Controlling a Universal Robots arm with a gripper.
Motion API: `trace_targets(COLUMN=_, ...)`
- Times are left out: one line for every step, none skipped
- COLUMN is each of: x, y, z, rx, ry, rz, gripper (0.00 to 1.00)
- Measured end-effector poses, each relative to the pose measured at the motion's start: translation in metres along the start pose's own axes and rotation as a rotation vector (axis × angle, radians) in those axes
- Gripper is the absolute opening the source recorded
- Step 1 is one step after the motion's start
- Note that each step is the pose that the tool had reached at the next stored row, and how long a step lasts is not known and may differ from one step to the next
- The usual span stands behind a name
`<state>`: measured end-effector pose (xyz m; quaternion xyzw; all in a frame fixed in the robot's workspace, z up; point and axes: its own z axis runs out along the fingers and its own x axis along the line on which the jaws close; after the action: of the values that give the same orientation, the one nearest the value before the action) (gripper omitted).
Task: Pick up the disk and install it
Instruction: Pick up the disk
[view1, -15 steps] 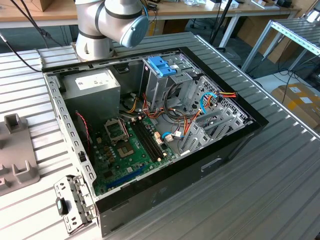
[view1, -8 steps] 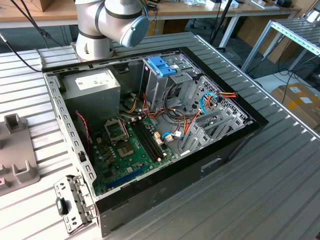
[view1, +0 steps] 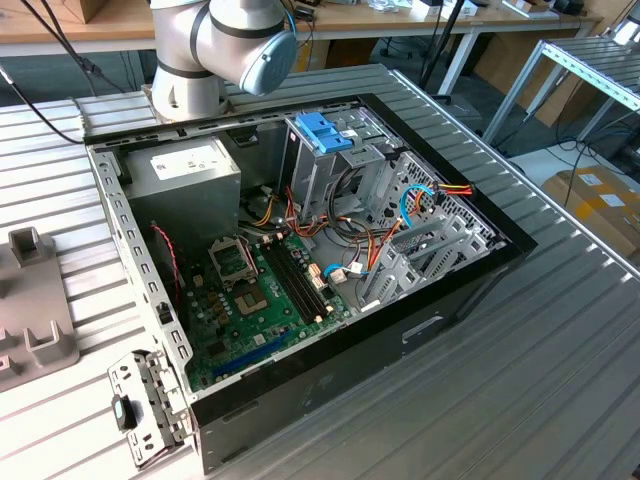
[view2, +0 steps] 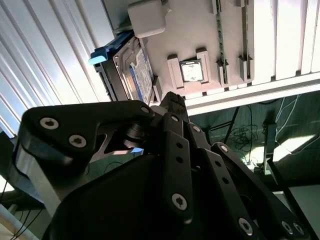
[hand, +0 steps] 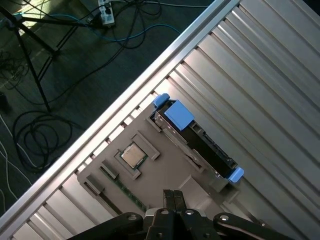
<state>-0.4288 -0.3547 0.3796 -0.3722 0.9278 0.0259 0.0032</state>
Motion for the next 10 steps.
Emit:
trace_targets(x=0.0, y=0.0, z=0.0, rx=-0.0002, ry=0.0002, rz=-0.004, gripper=0.11)
trace_targets(x=0.0, y=0.0, z=0.0, rx=-0.0002, ry=0.0004, rz=-0.008, gripper=0.11)
trace_targets(x=0.0, y=0.0, z=0.0, rx=-0.0003, ry=0.0005, rz=-0.01, gripper=0.11)
trace_targets(x=0.0, y=0.0, z=0.0, rx=-0.0004, ry=0.0007, rz=-0.015, gripper=0.11)
trace_targets(x=0.0, y=0.0, z=0.0, rx=-0.0005, ry=0.0009, rz=-0.018, gripper=0.11)
trace_targets(x=0.0, y=0.0, z=0.0, rx=-0.0006, ry=0.0011, rz=-0.023, gripper=0.11)
trace_targets(x=0.0, y=0.0, z=0.0, rx=-0.0007, ry=0.0012, rz=-0.026, gripper=0.11)
trace_targets(x=0.0, y=0.0, z=0.0, rx=-0.0009, ry=0.0015, rz=-0.032, gripper=0.11)
trace_targets(x=0.0, y=0.0, z=0.0, rx=-0.001, ry=0.0018, rz=-0.038, gripper=0.11)
trace_targets(x=0.0, y=0.0, z=0.0, rx=-0.0011, ry=0.0019, rz=-0.041, gripper=0.11)
